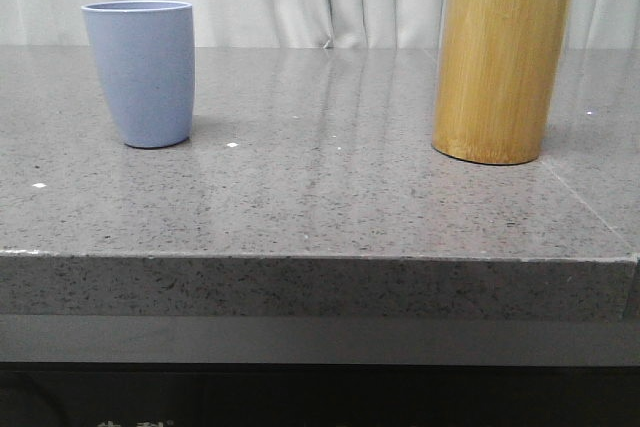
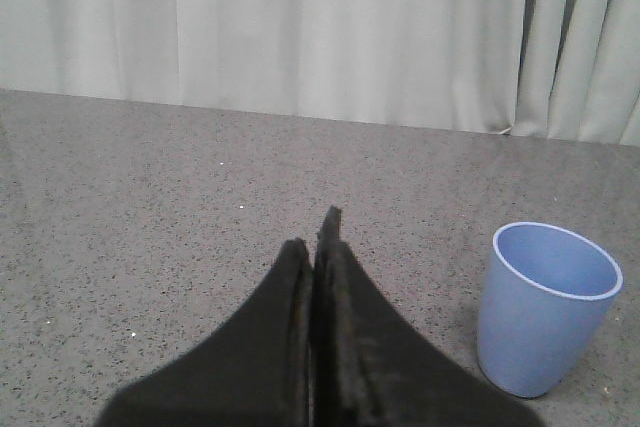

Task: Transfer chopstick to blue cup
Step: 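Move the left gripper down over the light blue cup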

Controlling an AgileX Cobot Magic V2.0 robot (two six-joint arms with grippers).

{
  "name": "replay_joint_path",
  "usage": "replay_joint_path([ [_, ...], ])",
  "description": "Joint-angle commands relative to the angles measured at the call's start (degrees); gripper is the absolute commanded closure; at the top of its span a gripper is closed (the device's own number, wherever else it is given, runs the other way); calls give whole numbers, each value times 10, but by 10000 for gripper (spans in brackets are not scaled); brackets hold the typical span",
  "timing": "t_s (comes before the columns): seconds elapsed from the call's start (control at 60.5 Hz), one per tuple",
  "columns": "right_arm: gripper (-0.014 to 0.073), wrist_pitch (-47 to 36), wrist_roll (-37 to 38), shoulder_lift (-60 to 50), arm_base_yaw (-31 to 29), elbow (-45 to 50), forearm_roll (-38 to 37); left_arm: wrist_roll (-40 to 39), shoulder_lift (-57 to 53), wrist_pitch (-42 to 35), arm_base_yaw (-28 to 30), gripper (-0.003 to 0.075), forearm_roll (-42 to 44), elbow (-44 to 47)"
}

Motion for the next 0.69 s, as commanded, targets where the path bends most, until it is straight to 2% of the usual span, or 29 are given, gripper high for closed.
replay_joint_path([
  [0.0,711,-40,-3,22,-3,-30,-6,-3,17,-49,0,739,-4,-23],
  [0.116,698,-48,-3,24,-3,-30,-6,-3,18,-49,0,734,-4,-23],
  [0.182,625,-52,-3,24,-3,-30,-6,-3,18,-49,0,694,-4,-23],
  [0.231,524,-54,-3,24,-3,-30,-6,-3,18,-49,0,636,-4,-23],
  [0.264,445,-55,-3,24,-3,-30,-6,-3,18,-49,0,581,-4,-23],
  [0.347,215,-55,-3,24,-3,-30,-6,-3,18,-49,0,362,-4,-23],
  [0.396,128,-56,-3,24,-3,-30,-6,-3,18,-49,0,231,-4,-23],
  [0.462,58,-56,-3,24,-3,-30,-6,-3,18,-50,0,132,-4,-23],
  [0.512,36,-56,-3,24,-3,-30,-6,-3,18,-50,0,105,-4,-23],
  [0.677,41,-54,-3,24,-3,-30,-6,-3,18,-50,0,126,-4,-23],
])
